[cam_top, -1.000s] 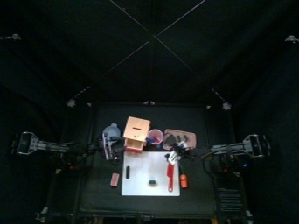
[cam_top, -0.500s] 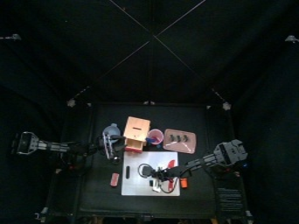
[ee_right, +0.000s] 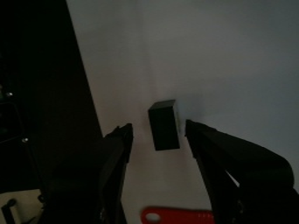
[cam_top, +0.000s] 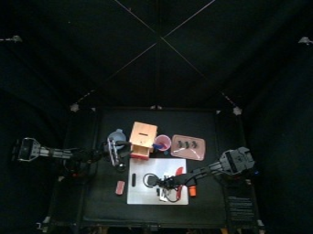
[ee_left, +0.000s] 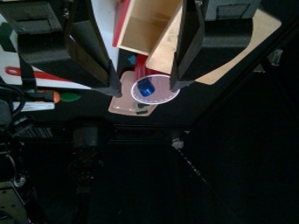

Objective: Place sushi on board then cut the sushi with the knife then place the pieces on the plate
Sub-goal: Place the 4 sushi pieces on the plate

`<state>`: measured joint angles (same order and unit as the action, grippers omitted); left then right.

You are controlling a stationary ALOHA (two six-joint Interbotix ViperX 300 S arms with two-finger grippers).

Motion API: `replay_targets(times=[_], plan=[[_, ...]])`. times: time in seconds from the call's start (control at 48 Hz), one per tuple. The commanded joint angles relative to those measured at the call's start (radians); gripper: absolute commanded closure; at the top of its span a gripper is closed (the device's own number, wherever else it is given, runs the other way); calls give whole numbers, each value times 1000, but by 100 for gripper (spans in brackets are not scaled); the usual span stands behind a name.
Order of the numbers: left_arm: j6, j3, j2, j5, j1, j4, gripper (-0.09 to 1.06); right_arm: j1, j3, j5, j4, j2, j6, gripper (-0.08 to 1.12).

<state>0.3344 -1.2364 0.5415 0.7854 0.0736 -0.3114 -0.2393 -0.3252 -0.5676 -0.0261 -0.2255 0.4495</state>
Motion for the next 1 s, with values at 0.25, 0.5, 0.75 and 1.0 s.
replay_targets(times=[0.25,0.5,0.75,1.0], plan=[[2,17,0,5,2,-2,12,3,38,-3,26,-26,2,31],[2,11,0,5,2,-2,12,31,0,-23,31,12,20,52],[8,6,0,5,3,0,12,213,-169,-175,43,210,107,51],[5,-18,0,5,8,-2,12,341,-405,-291,192,445,410,51]])
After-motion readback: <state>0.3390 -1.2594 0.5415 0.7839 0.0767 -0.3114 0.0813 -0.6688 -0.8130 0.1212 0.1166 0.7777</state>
